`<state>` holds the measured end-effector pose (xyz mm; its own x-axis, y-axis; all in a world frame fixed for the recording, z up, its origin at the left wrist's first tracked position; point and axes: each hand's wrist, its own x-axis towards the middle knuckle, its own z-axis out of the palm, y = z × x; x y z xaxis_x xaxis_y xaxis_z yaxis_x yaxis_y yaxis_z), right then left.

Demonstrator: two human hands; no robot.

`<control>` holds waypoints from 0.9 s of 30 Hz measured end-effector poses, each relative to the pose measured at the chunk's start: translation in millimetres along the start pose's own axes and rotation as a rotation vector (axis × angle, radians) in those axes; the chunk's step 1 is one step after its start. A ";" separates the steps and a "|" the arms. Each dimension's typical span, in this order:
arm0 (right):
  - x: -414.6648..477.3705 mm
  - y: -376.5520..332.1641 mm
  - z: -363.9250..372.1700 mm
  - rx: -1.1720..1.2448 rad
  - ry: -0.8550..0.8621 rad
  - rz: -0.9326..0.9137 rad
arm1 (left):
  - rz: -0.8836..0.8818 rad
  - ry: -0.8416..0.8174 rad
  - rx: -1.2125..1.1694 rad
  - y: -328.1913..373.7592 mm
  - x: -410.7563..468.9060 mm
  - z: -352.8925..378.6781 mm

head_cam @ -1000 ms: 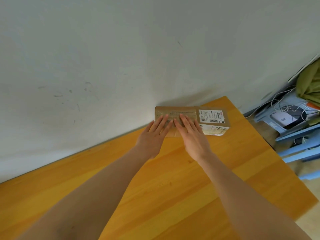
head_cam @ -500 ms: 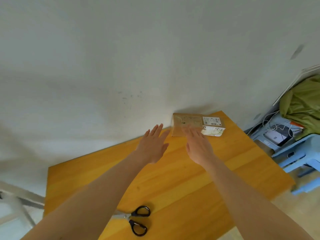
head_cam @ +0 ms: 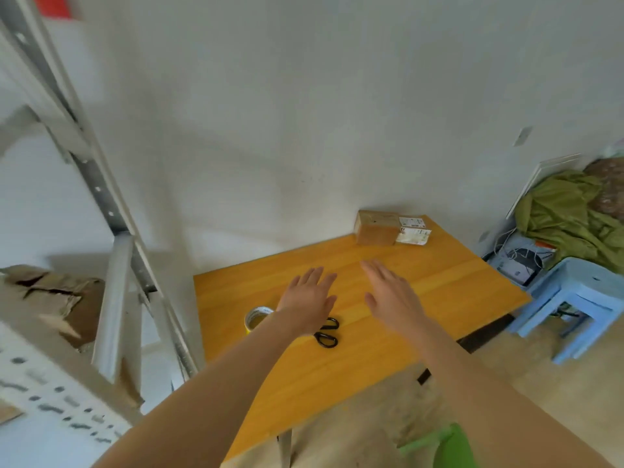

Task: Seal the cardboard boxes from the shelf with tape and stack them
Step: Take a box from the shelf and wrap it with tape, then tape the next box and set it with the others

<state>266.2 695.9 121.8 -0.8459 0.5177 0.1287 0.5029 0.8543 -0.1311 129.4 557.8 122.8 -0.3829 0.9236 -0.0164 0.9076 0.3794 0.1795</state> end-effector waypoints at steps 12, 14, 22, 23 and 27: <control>-153.7 -111.3 0.6 0.117 -0.057 -0.120 | -0.277 0.064 -0.107 20.2 -221.2 16.6; -177.4 -129.5 5.8 0.148 -0.068 -0.172 | -0.342 0.037 -0.114 26.7 -259.8 29.5; -254.6 -206.3 27.5 0.234 -0.174 -0.309 | -0.560 0.088 -0.154 13.7 -405.5 40.9; -260.9 -217.5 28.8 0.242 -0.180 -0.322 | -0.589 0.100 -0.155 8.3 -419.9 39.2; -276.3 -268.0 35.1 0.263 -0.194 -0.400 | -0.689 0.134 -0.156 -18.6 -470.3 31.8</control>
<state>358.9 322.3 86.9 -0.9928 0.1133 0.0381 0.0926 0.9304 -0.3547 298.0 118.1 95.9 -0.8866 0.4591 -0.0573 0.4212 0.8522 0.3103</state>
